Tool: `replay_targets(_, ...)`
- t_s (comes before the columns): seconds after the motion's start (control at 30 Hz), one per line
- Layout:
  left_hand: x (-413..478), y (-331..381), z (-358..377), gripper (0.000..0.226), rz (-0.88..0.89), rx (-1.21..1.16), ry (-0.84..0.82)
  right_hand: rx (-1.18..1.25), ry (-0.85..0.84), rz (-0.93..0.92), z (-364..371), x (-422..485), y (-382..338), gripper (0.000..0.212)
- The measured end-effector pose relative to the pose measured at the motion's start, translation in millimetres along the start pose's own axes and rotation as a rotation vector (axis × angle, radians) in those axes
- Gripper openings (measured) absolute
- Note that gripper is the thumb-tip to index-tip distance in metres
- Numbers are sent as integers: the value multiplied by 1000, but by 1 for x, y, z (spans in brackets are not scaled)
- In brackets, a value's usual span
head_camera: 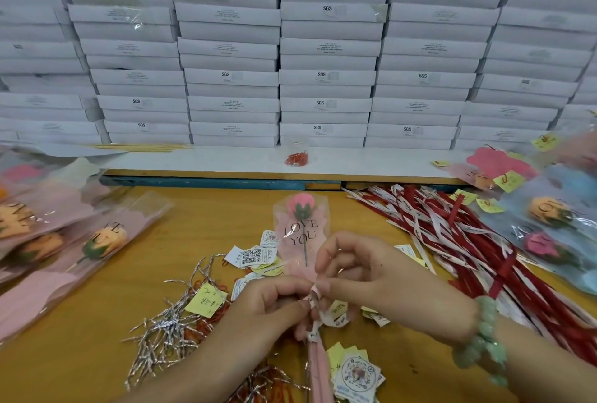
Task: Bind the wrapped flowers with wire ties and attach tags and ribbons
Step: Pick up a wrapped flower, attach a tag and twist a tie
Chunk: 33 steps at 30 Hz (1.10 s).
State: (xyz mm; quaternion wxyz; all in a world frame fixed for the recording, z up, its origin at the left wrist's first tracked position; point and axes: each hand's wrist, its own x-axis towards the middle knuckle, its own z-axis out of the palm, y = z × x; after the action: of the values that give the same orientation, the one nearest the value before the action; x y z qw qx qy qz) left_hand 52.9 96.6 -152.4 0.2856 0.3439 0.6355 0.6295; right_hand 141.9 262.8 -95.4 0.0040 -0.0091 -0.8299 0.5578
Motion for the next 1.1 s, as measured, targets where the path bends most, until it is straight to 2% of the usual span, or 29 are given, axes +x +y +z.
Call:
replay_targets(0.17, -1, -1, -1, 39, 11, 15, -5, 123, 21, 26, 1, 0, -1, 9)
replay_targets(0.3, 1, -2, 0, 25, 22, 40, -4, 157, -18, 1, 2, 0, -1, 13)
replay_targets(0.37, 1, -2, 0, 25, 38, 37, -11, 70, 42, -75, 3, -1, 0, 14)
replay_targets(0.43, 0, -1, 0, 21, 51, 54, -8, -170, 148, -183, 0, 0, 3, 15)
replay_targets(0.5, 0, -1, 0, 21, 59, 47, -1, -347, 149, -198, -2, 2, 5, 13)
replay_targets(0.6, 0, -1, 0, 31, 40, 41, 28, -407, 63, -149, -3, 3, 8, 6)
replay_targets(0.73, -1, -1, 1, 36, 35, 44, 28, -471, 63, -138, -3, 3, 11, 6)
replay_targets(0.93, 2, -5, 0, 24, 70, 14, 26, -568, 50, -143, -4, 1, 7, 10)
replay_targets(1.1, 5, -12, -4, 30, 39, -127, 70, -653, 33, -151, -2, -4, 0, 9)
